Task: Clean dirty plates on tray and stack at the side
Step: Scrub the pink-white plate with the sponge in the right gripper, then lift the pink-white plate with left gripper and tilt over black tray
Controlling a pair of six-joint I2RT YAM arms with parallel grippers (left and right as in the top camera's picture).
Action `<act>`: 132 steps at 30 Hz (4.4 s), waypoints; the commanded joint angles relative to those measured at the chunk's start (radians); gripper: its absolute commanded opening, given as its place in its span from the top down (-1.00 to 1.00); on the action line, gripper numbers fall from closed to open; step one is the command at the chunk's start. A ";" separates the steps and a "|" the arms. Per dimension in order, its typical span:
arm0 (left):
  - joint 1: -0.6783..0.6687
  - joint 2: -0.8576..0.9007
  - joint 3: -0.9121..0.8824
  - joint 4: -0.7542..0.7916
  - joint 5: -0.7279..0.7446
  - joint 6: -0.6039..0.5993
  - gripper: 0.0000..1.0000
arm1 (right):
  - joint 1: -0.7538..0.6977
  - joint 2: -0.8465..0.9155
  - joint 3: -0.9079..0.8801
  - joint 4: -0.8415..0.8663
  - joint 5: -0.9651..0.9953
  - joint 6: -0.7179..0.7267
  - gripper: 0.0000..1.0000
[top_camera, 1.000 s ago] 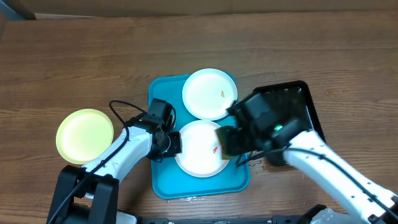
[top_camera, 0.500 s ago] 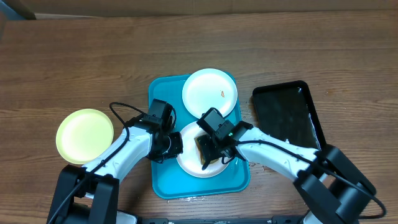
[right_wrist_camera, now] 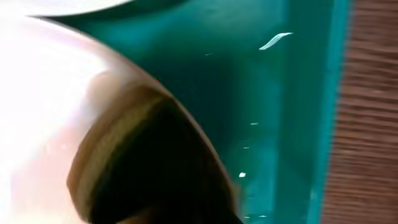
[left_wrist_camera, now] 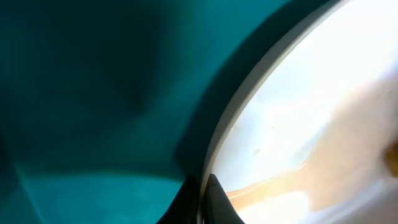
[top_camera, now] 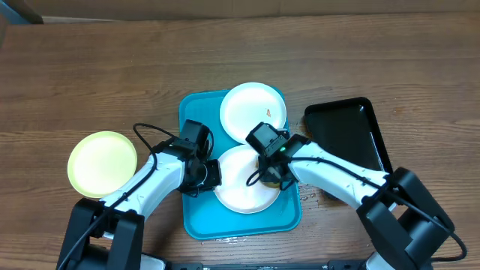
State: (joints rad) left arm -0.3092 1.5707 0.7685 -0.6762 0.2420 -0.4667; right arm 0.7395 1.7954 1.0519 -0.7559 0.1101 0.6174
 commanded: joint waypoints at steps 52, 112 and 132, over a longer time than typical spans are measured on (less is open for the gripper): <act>-0.226 0.011 0.546 -0.294 -0.174 0.113 0.92 | -0.977 -0.458 0.014 -0.242 -0.451 -0.232 -0.71; -0.817 0.202 0.657 0.748 -1.331 0.920 0.92 | -1.085 -0.596 0.013 -0.391 -0.448 -0.271 -0.72; -0.797 0.158 0.663 0.539 -1.230 0.701 0.91 | -1.085 -0.596 0.013 -0.398 -0.449 -0.274 -0.73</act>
State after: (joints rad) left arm -1.1000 1.7504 1.4109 -0.1417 -1.0180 0.1654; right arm -0.3416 1.2106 1.0496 -1.1519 -0.3355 0.3538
